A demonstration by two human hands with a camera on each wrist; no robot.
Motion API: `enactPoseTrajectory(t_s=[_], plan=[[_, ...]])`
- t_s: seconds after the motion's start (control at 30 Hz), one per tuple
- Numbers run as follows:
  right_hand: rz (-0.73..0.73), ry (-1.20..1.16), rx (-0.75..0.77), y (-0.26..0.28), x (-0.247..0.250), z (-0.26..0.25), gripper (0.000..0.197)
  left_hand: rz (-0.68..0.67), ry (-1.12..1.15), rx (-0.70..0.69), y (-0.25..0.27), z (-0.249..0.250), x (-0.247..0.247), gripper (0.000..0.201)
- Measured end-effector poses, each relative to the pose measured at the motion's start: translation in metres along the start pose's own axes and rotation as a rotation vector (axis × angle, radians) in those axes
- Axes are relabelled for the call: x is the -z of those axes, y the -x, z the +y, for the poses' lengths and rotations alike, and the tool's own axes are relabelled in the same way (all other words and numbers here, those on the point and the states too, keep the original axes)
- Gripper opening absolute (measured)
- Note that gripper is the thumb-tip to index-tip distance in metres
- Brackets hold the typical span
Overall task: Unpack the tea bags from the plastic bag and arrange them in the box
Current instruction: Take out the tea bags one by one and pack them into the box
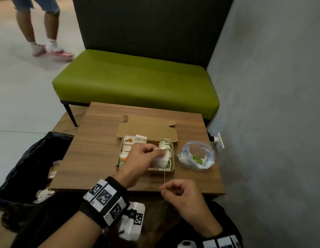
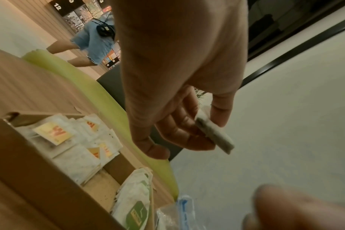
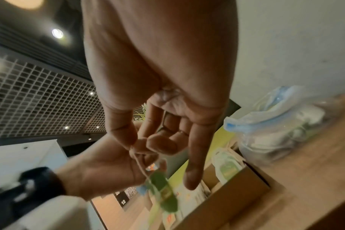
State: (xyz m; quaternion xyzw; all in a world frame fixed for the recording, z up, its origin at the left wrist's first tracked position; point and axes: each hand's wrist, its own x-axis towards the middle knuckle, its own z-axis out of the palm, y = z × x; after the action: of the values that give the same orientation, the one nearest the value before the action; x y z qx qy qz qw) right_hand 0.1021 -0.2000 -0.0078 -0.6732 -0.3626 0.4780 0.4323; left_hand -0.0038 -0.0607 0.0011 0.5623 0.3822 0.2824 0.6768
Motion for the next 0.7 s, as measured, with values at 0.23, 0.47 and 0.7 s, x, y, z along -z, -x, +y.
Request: enactPoseTrajectory(t_s=[0.23,0.47,0.7], plan=[[0.039,0.046,0.060,-0.002,-0.012,0.020,0.014,-0.023,0.201,0.147,0.033,0.004,0.013,0.012],[-0.010,-0.146,0.021,0.005,-0.026,0.030,0.008,-0.069,0.188,-0.003,0.063,-0.005,0.008,0.031],[-0.019,-0.106,0.056,0.024,-0.031,0.029,0.009,0.247,-0.154,-0.199,0.064,-0.010,0.015,0.013]])
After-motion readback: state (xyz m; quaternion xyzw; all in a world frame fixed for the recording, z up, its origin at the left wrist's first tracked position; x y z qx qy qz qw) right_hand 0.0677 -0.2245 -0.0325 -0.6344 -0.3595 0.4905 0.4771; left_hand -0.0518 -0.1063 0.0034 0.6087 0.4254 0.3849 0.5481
